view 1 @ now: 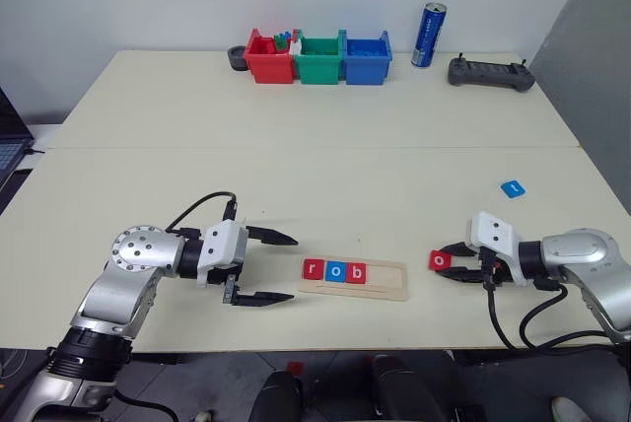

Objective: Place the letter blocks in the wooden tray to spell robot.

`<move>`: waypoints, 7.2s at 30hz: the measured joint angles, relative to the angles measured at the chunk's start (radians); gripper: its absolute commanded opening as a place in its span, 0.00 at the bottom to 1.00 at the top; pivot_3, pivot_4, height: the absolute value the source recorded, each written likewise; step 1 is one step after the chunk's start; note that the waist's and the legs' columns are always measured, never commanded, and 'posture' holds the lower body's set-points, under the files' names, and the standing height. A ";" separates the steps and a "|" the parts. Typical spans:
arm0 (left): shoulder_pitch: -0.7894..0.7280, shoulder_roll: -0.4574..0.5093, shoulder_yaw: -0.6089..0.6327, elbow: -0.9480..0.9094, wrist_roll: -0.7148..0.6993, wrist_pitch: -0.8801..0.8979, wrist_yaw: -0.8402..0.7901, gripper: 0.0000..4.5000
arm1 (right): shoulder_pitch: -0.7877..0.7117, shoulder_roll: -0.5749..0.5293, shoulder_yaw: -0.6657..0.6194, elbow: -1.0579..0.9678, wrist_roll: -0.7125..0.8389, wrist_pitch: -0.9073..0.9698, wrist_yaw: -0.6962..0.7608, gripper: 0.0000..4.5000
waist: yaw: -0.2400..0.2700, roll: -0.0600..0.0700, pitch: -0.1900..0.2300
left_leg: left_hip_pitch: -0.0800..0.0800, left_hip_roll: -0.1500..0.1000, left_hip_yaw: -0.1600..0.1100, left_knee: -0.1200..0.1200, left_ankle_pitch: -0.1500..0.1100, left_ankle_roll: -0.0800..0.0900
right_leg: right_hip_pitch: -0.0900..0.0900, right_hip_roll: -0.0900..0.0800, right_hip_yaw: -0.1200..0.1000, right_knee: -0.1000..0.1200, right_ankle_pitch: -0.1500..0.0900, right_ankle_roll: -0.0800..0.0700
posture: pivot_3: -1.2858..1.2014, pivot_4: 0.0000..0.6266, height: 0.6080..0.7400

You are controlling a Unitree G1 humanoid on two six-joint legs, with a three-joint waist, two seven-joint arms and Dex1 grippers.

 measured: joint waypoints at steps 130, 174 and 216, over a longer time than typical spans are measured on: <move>0.055 -0.037 -0.027 -0.027 0.041 -0.055 0.051 1.00 | -0.269 0.260 -0.284 0.539 -0.130 0.076 -0.615 0.99 | -0.009 0.000 0.000 | 0.001 0.000 0.002 0.000 0.000 0.000 | 0.000 0.000 0.001 0.001 0.000 0.000 | 0.52 0.24 1.00; 0.033 -0.029 -0.033 -0.046 0.037 -0.007 0.046 1.00 | 0.255 0.746 -0.267 -0.411 0.107 0.656 -0.957 0.63 | -0.017 -0.002 -0.004 | 0.002 0.001 0.000 -0.001 0.000 0.000 | 0.001 0.001 0.001 0.001 -0.003 0.005 | 0.52 0.24 1.00; 0.022 -0.032 -0.045 -0.062 0.042 0.006 0.069 1.00 | -0.130 0.005 0.099 0.283 -0.039 -0.097 0.095 0.71 | -0.001 -0.002 -0.002 | 0.001 0.000 0.001 0.000 -0.001 0.001 | 0.000 0.000 0.000 0.000 0.000 -0.001 | 0.52 0.24 1.00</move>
